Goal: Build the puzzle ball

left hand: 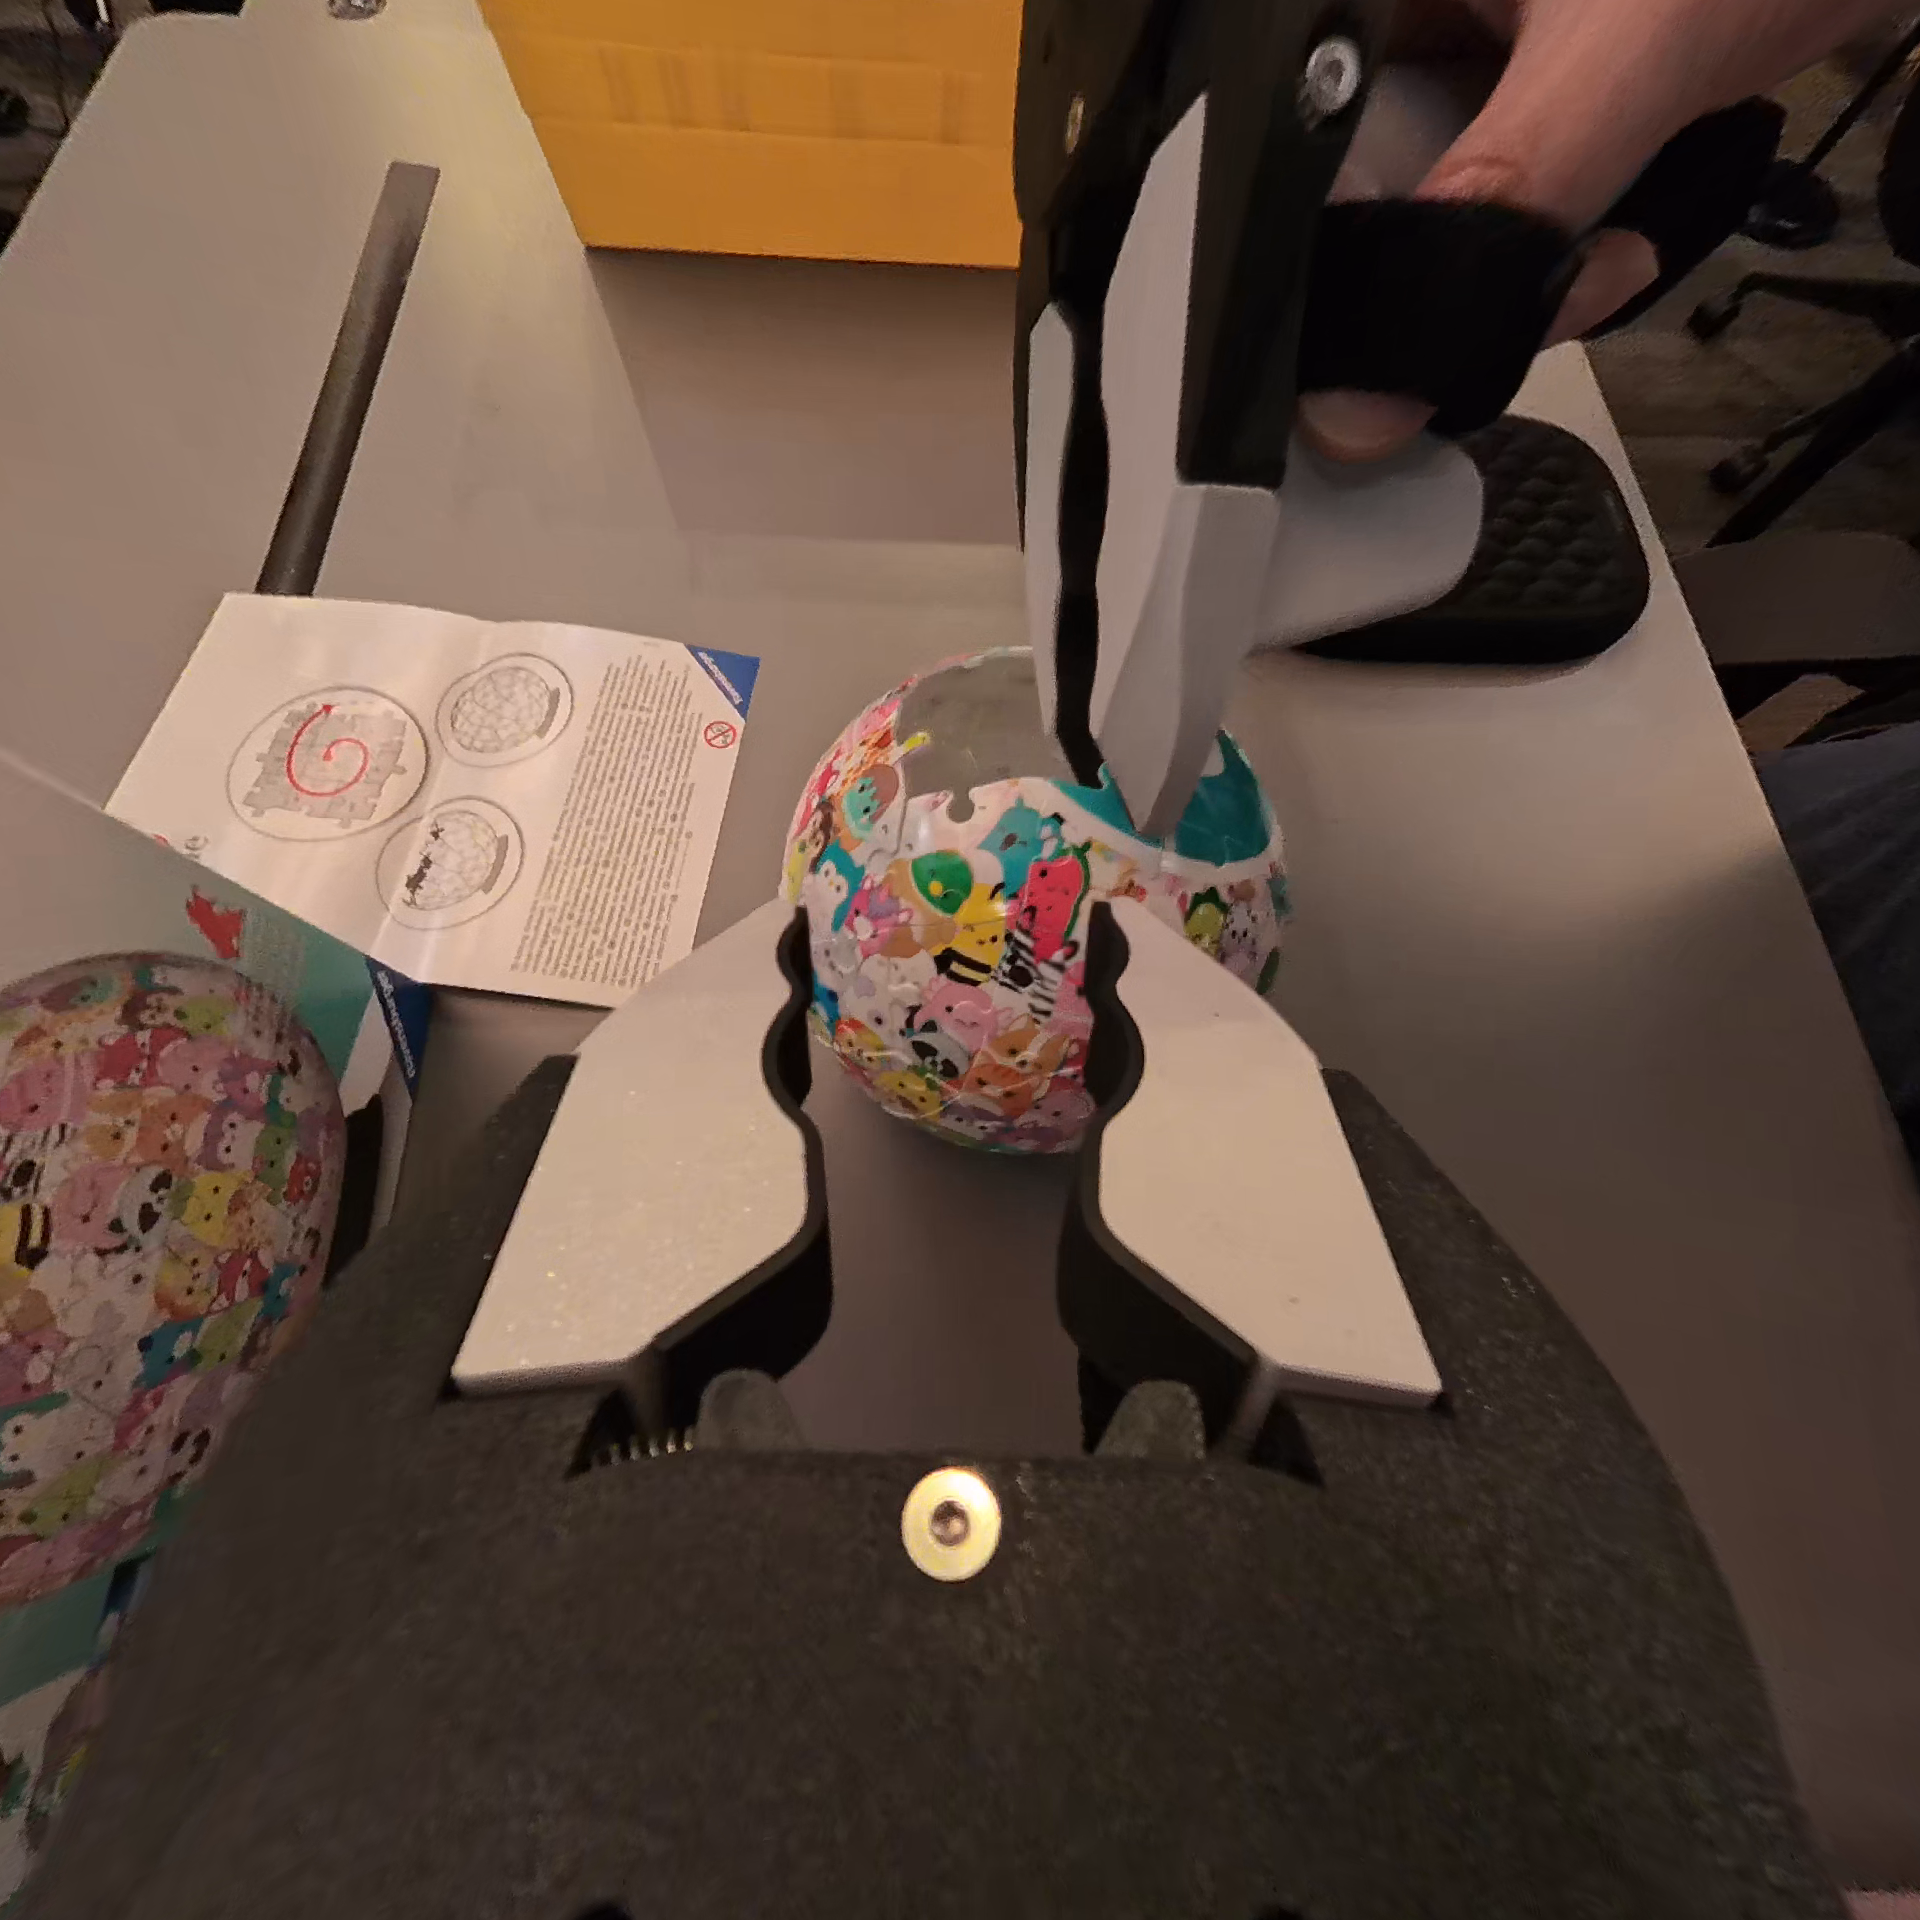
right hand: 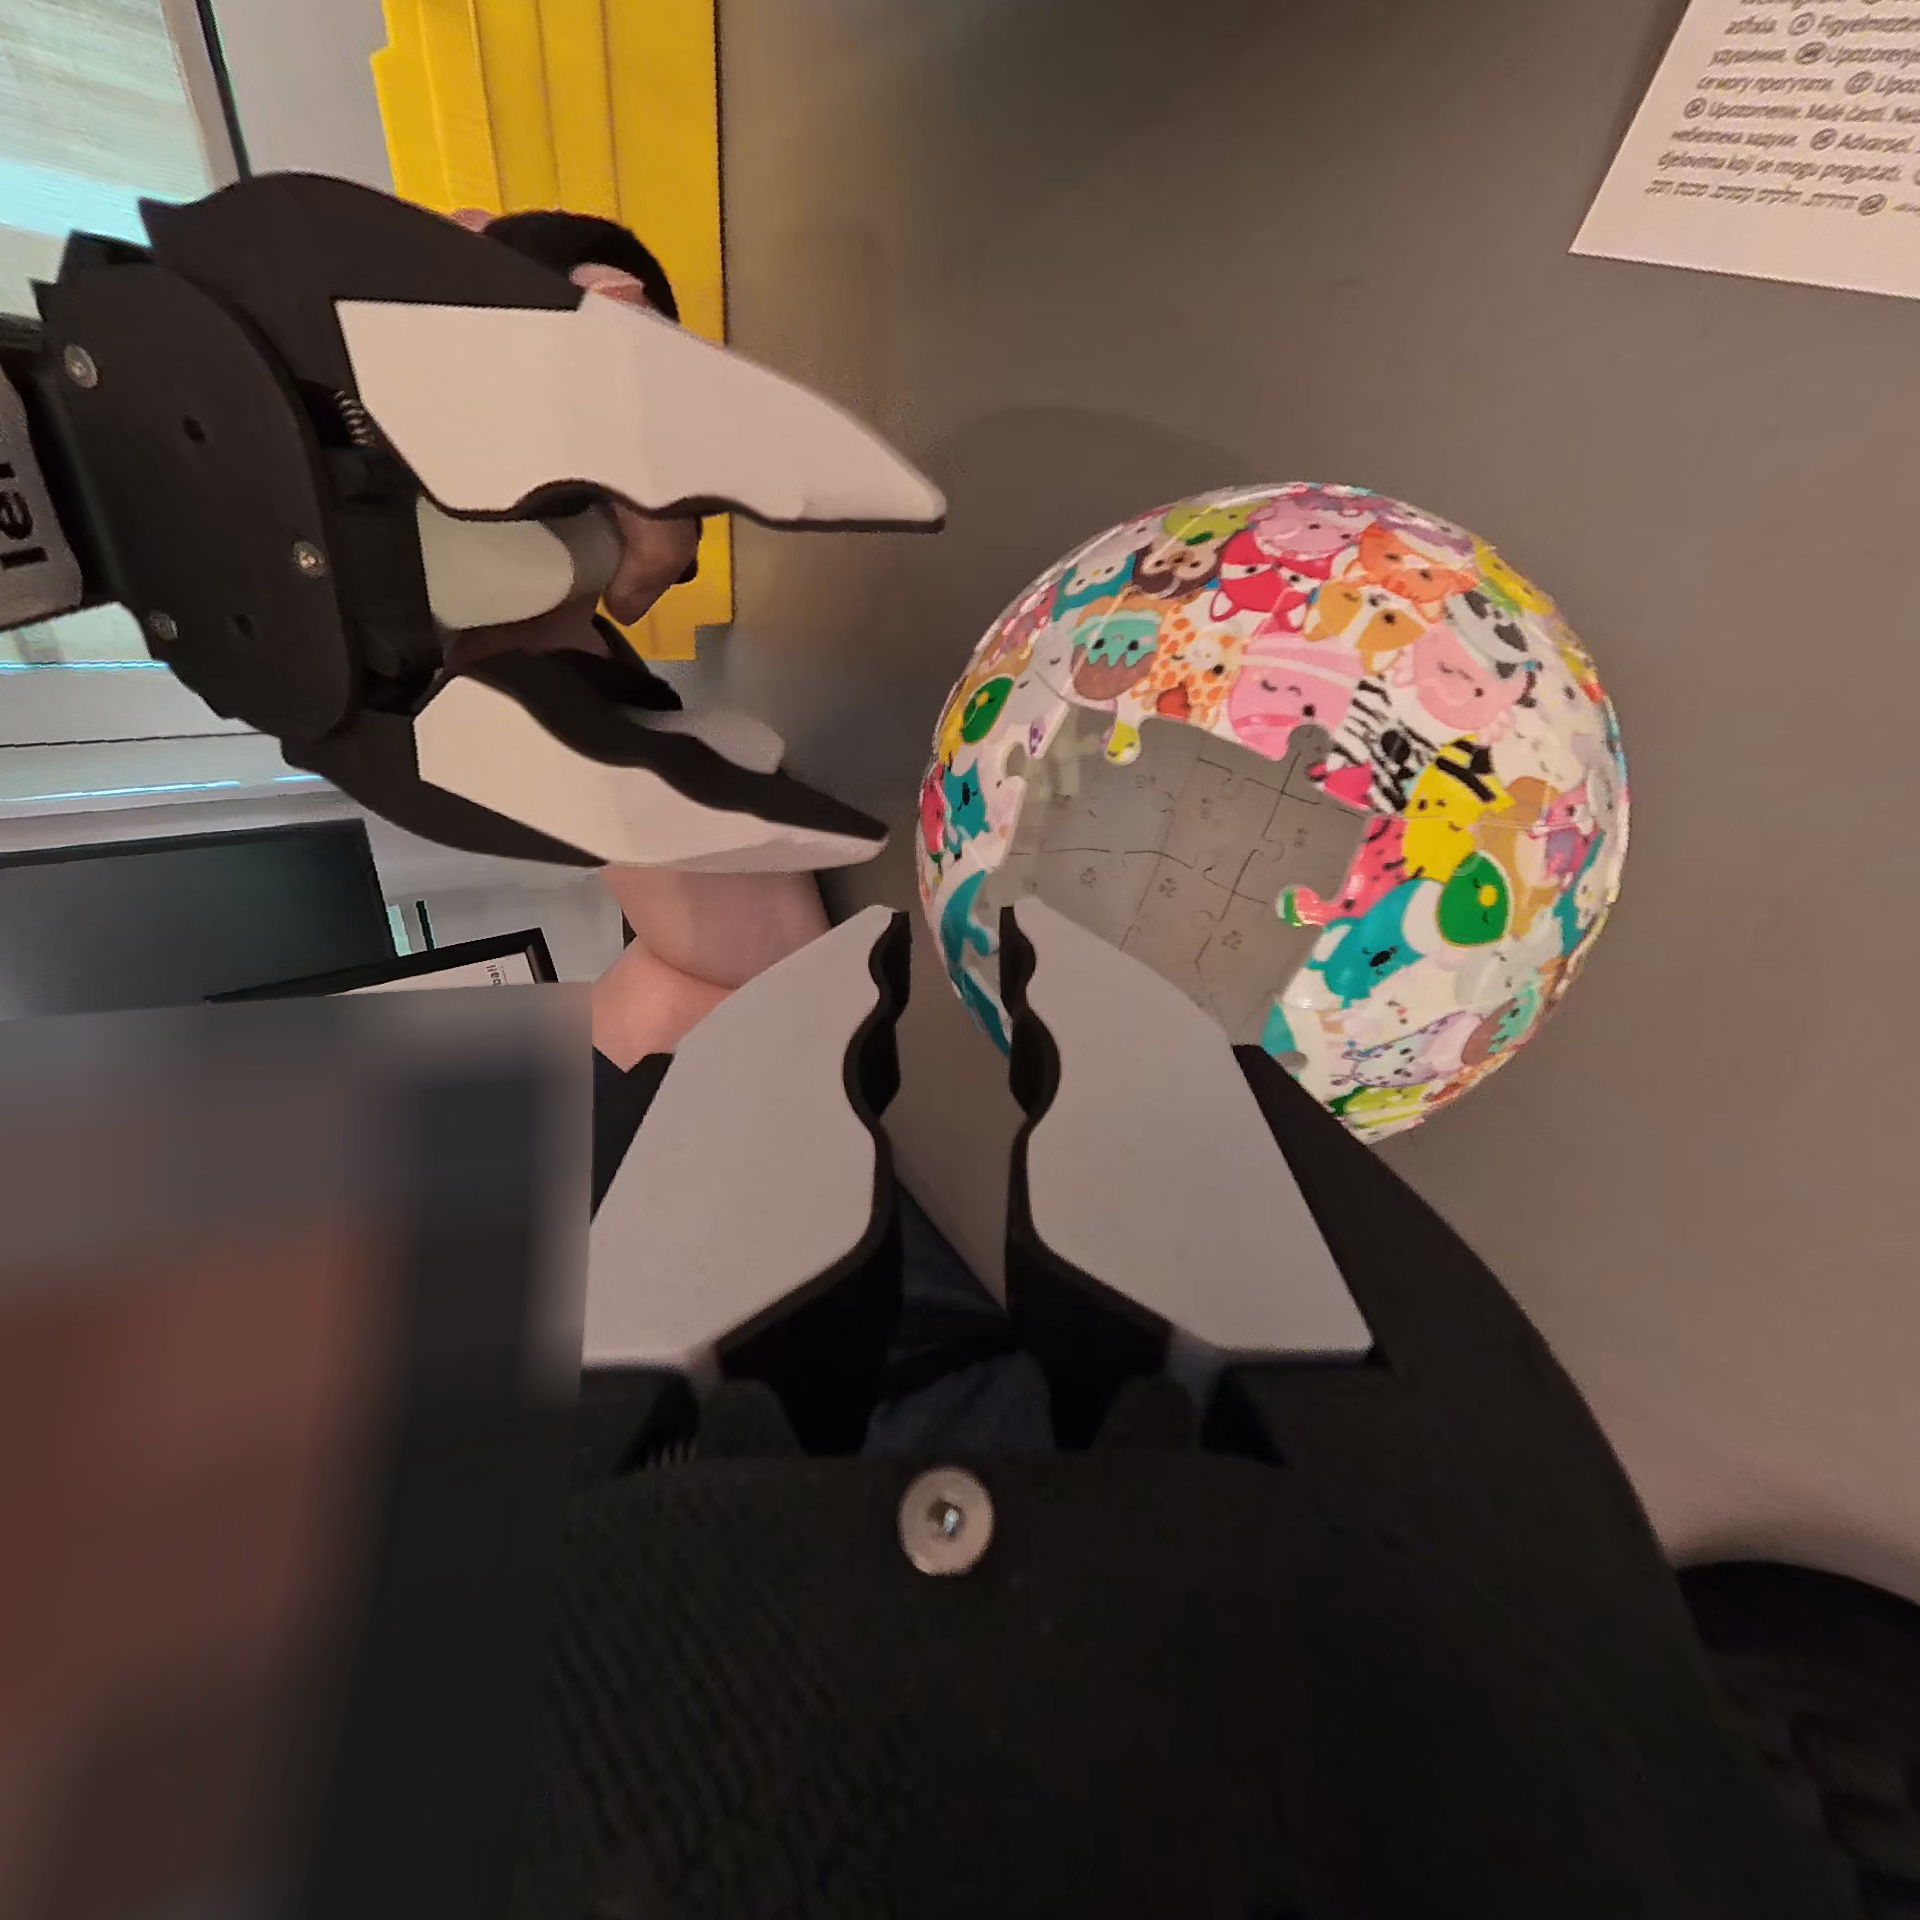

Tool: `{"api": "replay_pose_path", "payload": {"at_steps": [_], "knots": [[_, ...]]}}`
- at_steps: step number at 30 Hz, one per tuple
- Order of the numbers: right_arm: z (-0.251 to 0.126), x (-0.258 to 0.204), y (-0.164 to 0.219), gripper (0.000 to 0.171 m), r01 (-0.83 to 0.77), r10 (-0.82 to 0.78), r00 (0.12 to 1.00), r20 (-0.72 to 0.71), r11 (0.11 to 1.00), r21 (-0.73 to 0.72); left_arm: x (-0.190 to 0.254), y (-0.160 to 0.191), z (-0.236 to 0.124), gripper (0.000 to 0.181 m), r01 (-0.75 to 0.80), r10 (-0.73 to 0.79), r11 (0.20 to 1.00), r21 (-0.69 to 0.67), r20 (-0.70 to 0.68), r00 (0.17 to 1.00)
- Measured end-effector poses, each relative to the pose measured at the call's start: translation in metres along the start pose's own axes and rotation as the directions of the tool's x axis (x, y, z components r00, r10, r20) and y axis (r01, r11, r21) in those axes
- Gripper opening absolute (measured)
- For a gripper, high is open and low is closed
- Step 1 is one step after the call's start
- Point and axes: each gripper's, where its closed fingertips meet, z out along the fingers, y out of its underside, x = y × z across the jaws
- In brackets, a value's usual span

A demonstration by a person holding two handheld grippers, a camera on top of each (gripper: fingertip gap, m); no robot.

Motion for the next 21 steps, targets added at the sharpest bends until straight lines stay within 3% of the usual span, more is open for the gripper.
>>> {"api": "replay_pose_path", "payload": {"at_steps": [21], "knots": [[0.0007,0.0042,0.0057,0.012,0.066,-0.068,0.996,-0.056,0.997,-0.040,0.0026,0.0049,0.0047,0.053,-0.011,0.011,0.999,-0.044,-0.002,1.000]]}}
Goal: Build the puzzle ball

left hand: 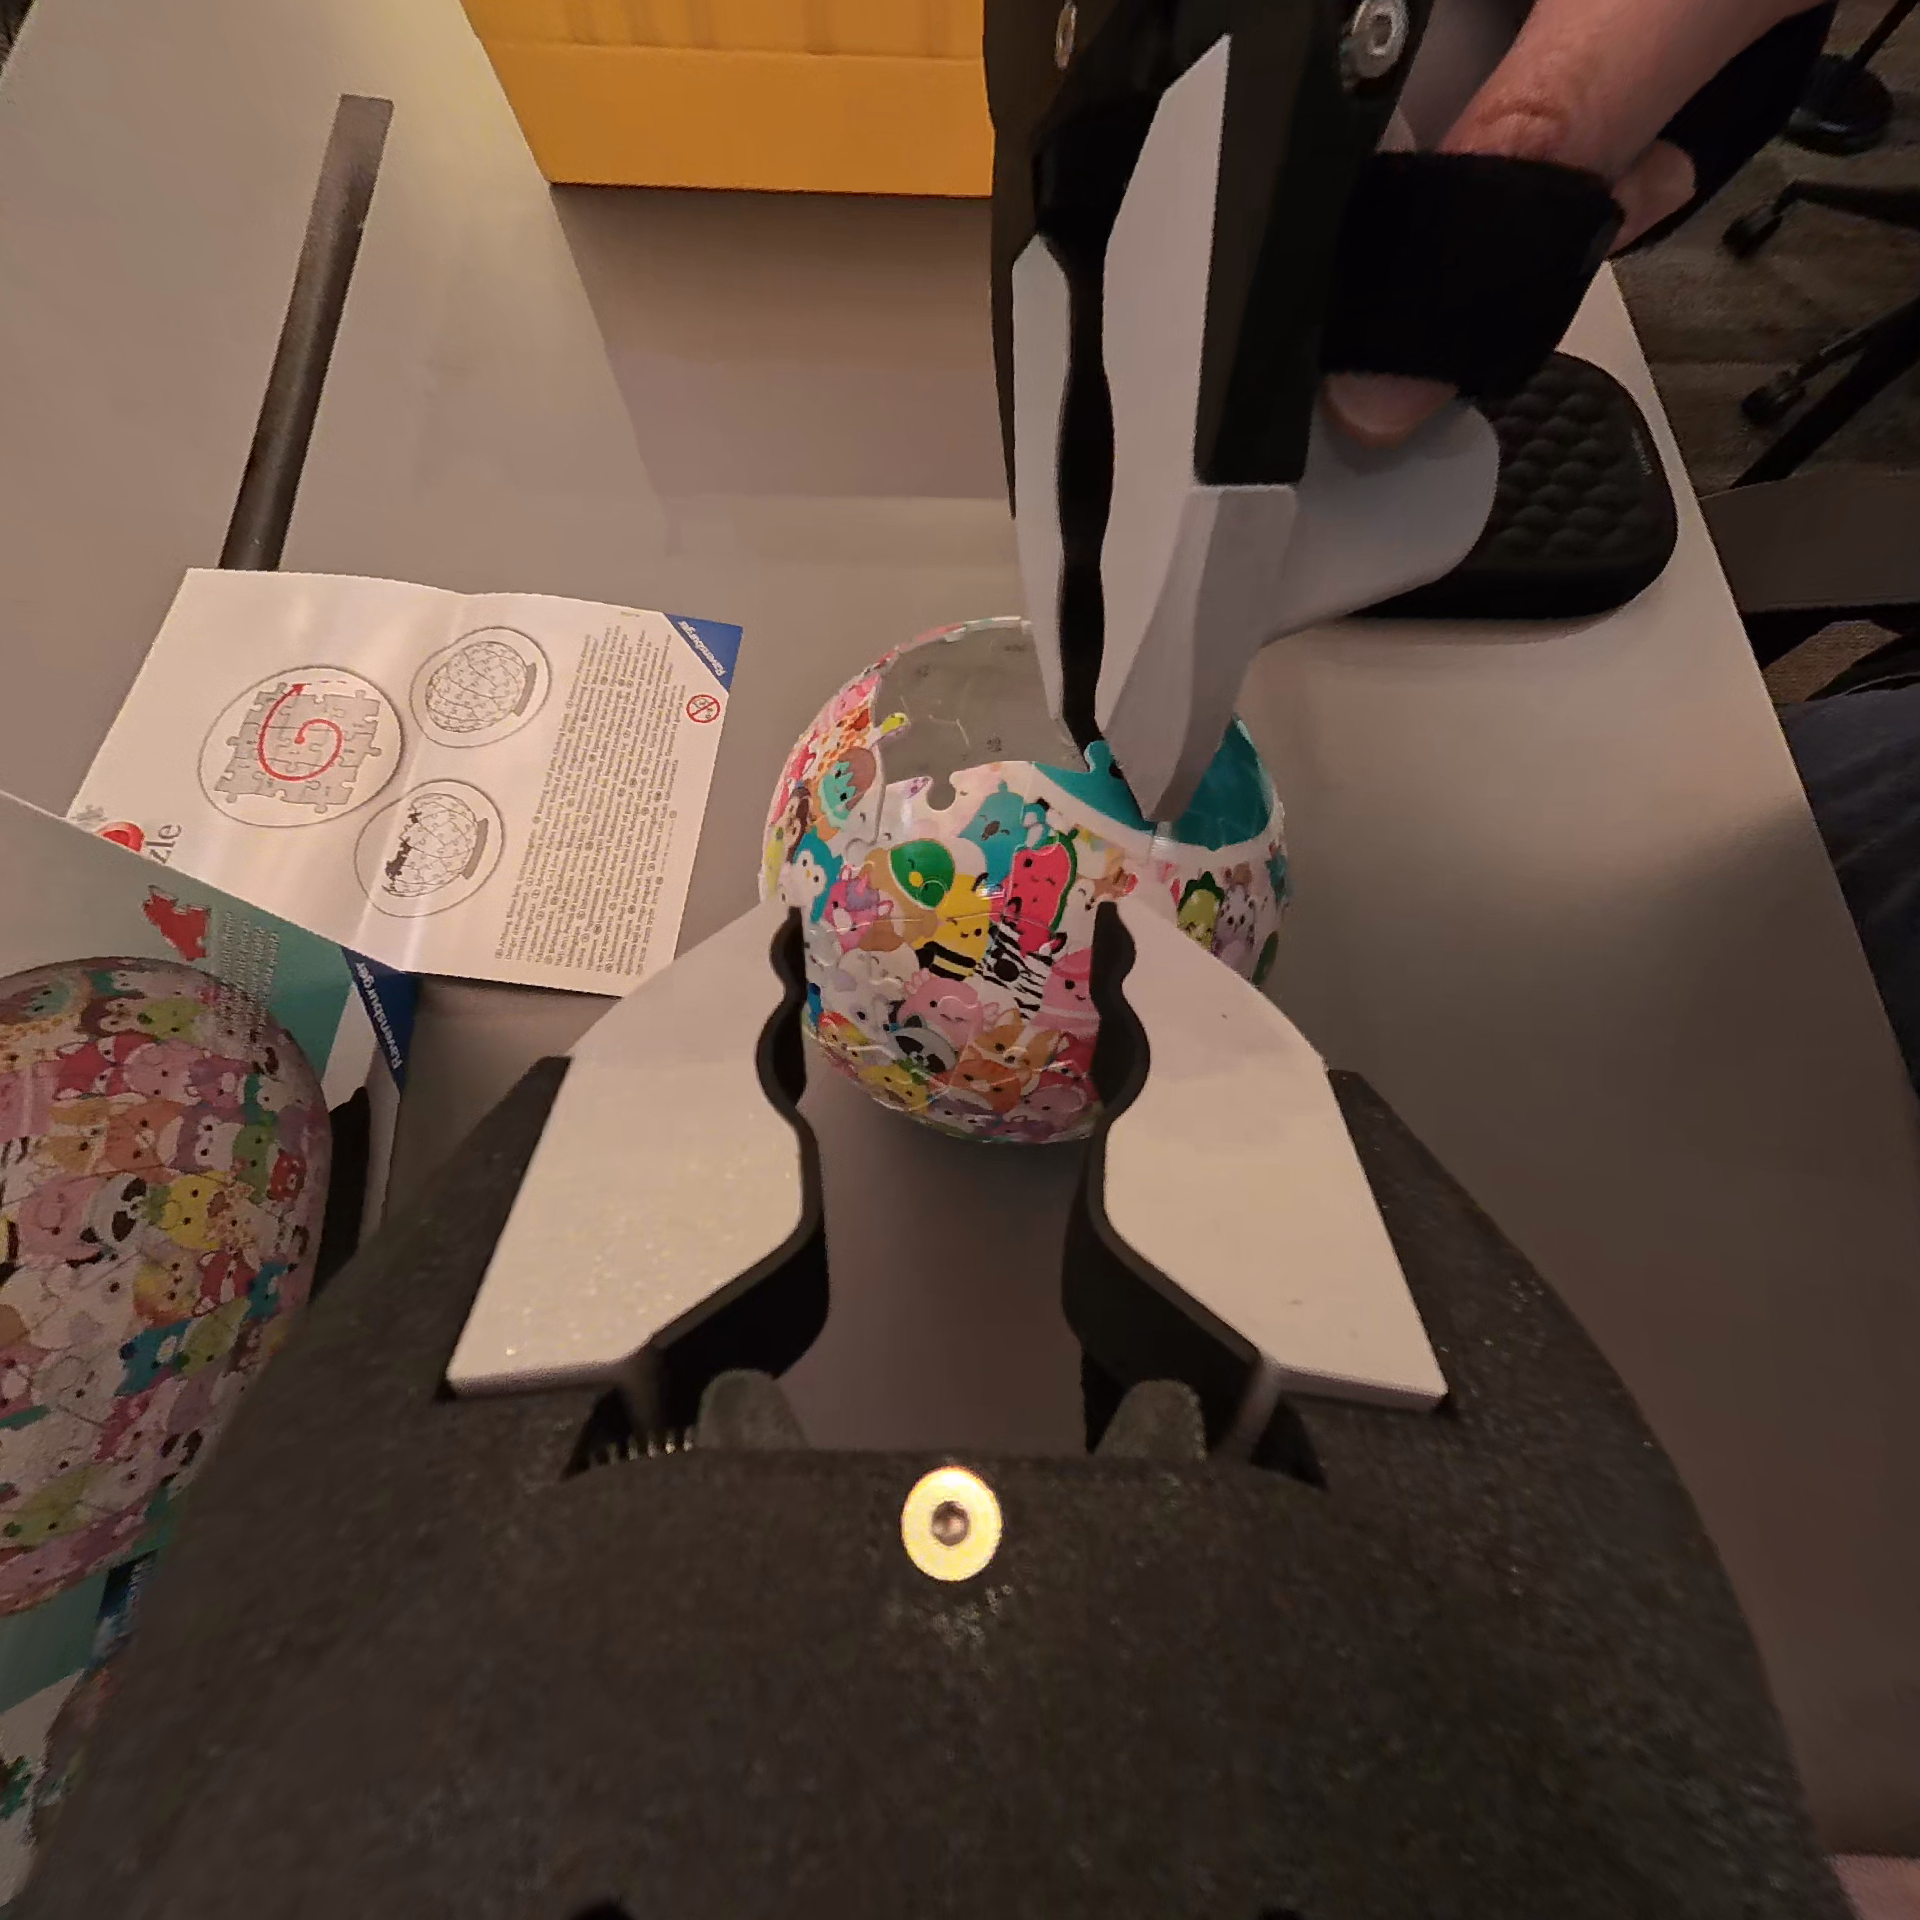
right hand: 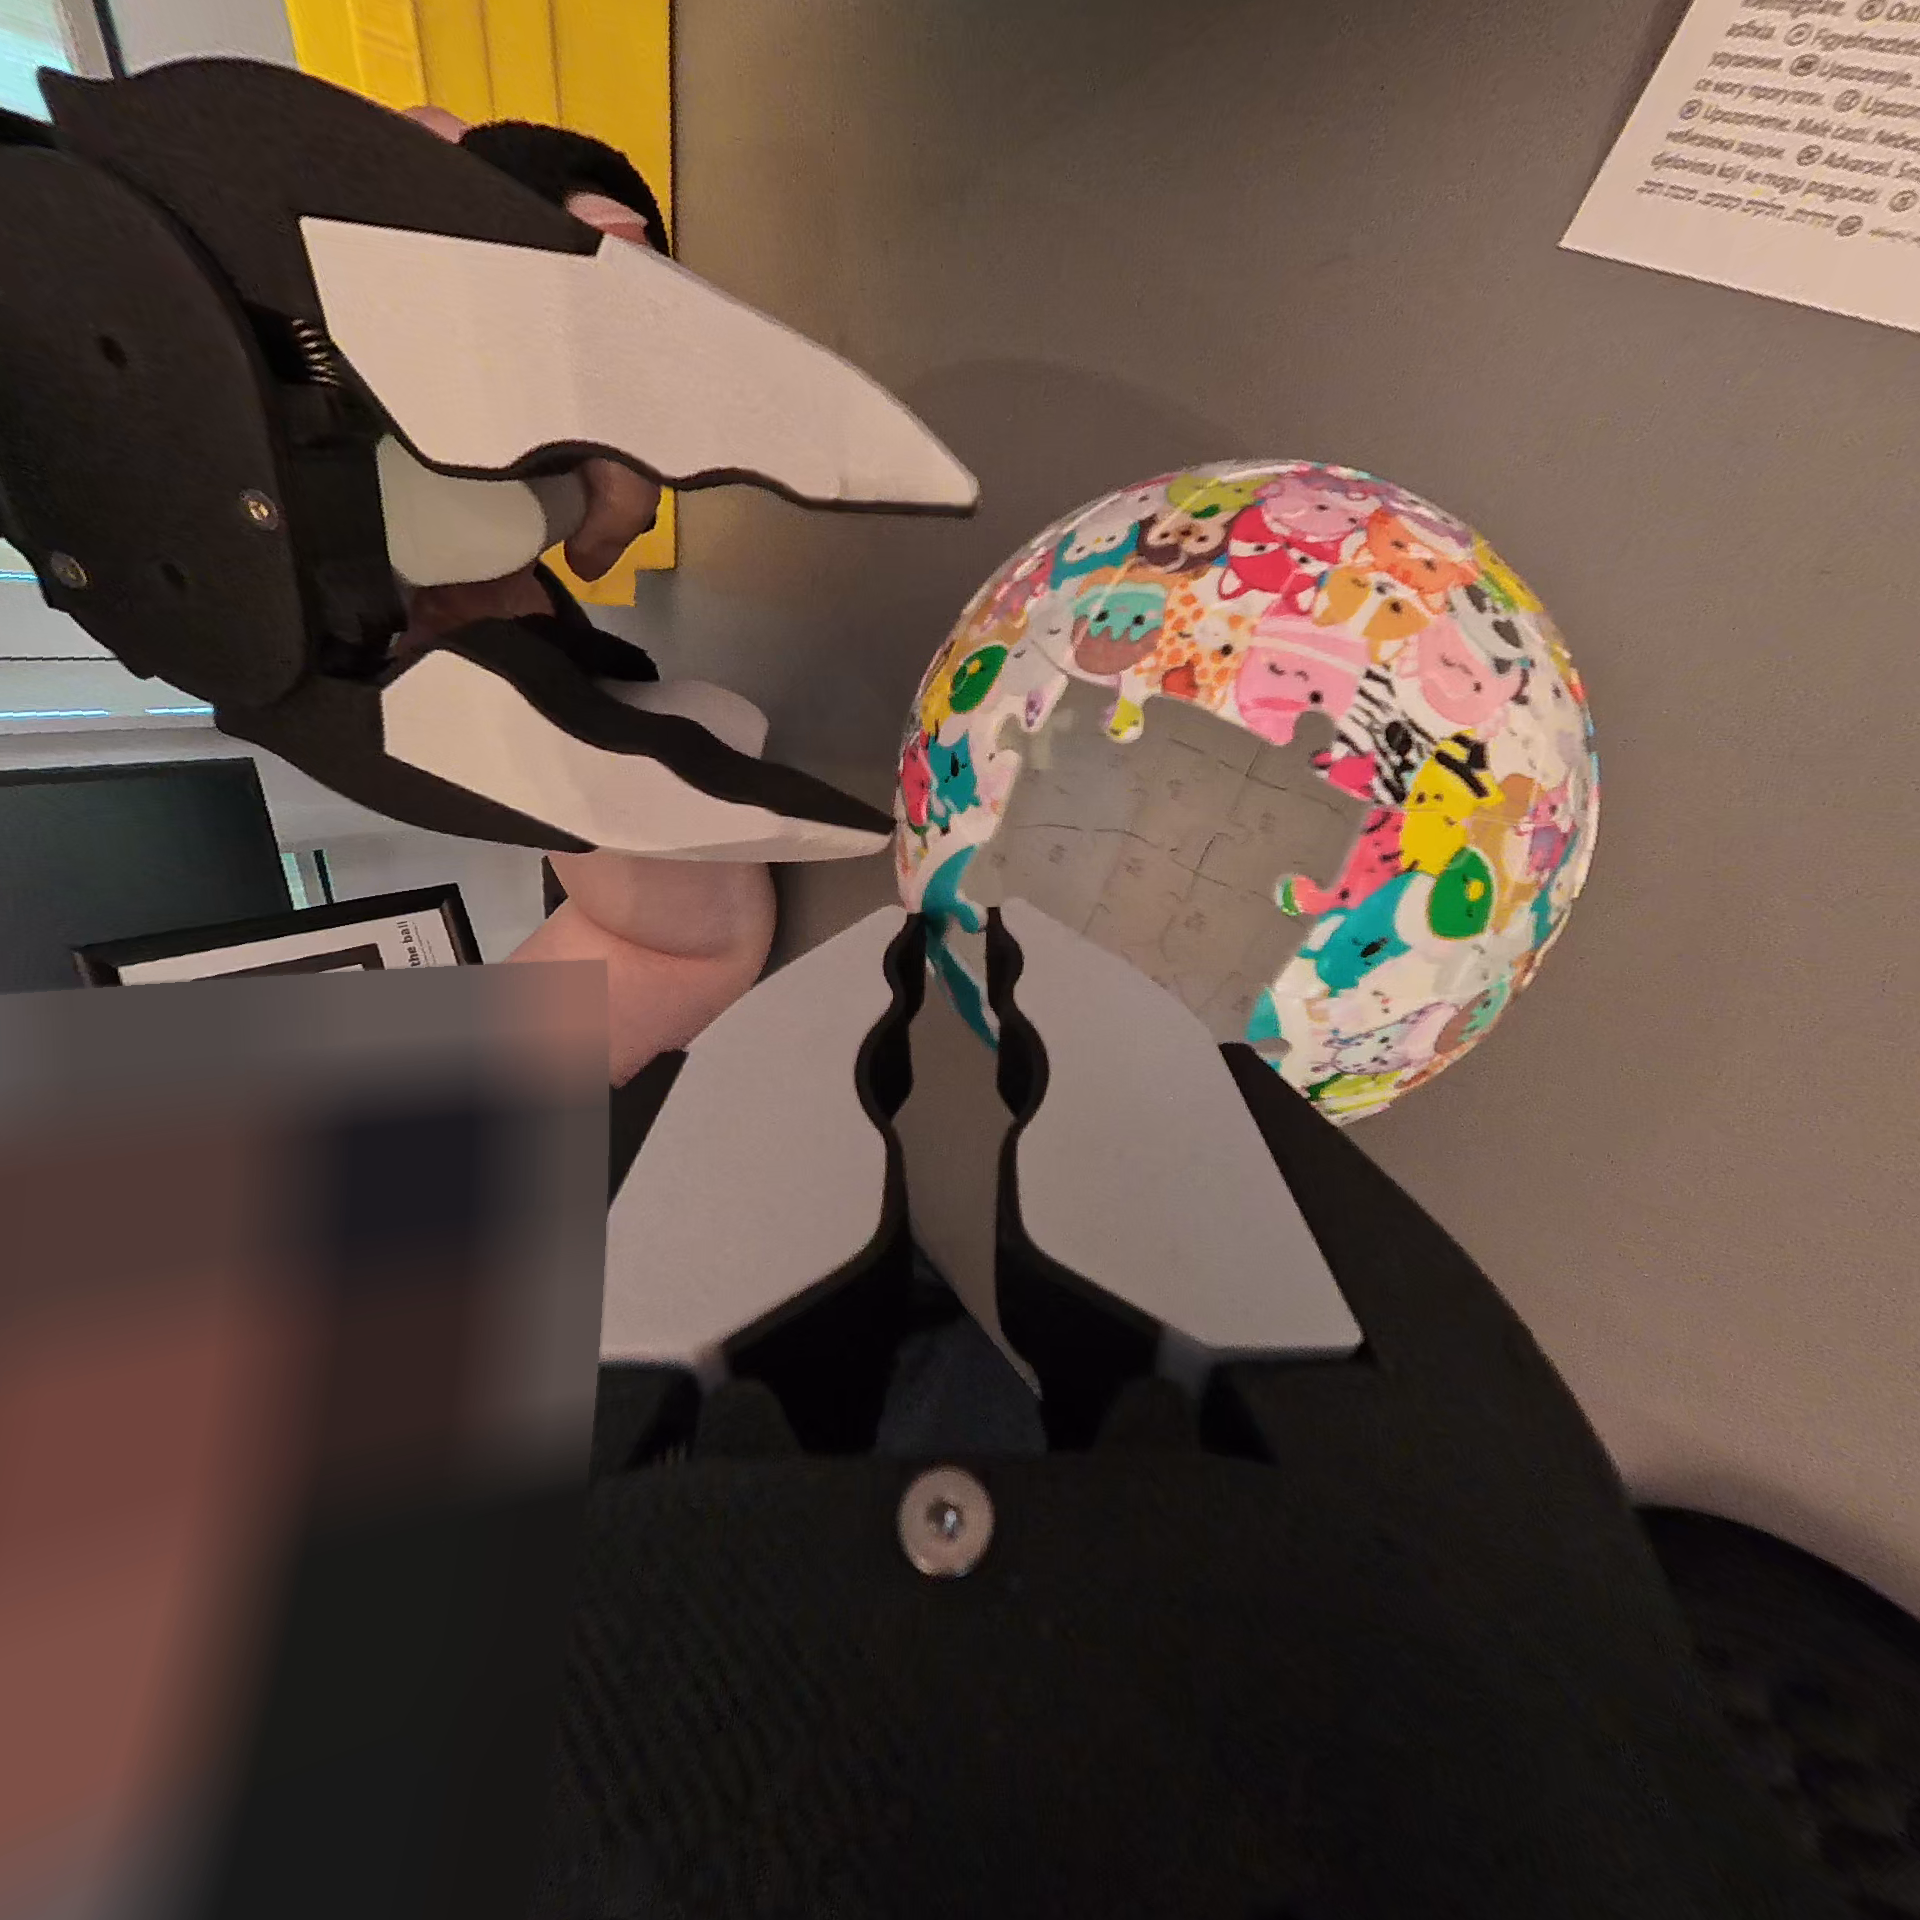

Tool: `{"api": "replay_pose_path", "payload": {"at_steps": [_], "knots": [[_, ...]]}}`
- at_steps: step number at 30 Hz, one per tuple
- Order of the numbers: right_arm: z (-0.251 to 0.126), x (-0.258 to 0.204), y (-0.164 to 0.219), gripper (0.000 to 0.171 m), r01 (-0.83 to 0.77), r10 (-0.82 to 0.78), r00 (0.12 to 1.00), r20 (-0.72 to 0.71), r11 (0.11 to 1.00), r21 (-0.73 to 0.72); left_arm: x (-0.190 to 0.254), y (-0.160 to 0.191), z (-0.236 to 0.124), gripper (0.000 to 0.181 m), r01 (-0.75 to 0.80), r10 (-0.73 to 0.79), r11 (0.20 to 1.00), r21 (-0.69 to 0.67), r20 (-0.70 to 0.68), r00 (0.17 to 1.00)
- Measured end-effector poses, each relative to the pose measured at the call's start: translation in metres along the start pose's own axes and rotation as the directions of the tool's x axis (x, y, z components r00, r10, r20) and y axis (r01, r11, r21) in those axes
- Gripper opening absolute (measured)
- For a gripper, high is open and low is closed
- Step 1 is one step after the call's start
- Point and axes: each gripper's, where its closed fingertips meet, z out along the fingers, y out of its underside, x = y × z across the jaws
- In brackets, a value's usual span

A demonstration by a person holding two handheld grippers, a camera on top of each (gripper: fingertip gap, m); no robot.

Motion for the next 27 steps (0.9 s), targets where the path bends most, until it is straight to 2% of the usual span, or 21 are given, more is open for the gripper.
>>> {"api": "replay_pose_path", "payload": {"at_steps": [8,15,19,24,27], "knots": [[-0.002,-0.001,-0.002,0.015,0.045,-0.045,0.999,-0.027,0.999,-0.005,-0.003,0.000,-0.001,0.052,0.003,-0.003,1.000,0.005,0.013,1.000],[-0.010,-0.003,-0.010,0.017,0.034,-0.034,0.999,-0.021,0.999,0.036,-0.018,-0.013,-0.006,0.050,0.076,-0.081,0.991,0.114,0.043,0.996],[-0.014,-0.007,-0.012,0.015,0.063,-0.061,0.998,-0.035,0.996,0.058,-0.013,-0.006,-0.001,0.050,0.067,-0.068,0.995,0.067,0.016,0.998],[-0.023,-0.018,-0.023,0.010,0.204,-0.198,0.978,-0.066,0.975,0.083,-0.012,-0.005,0.002,0.049,0.067,-0.068,0.996,0.057,0.010,0.998],[-0.028,-0.012,-0.028,0.011,0.161,-0.158,0.987,-0.032,0.977,0.138,-0.012,-0.004,0.001,0.049,0.070,-0.071,0.996,0.053,0.010,0.997]]}}
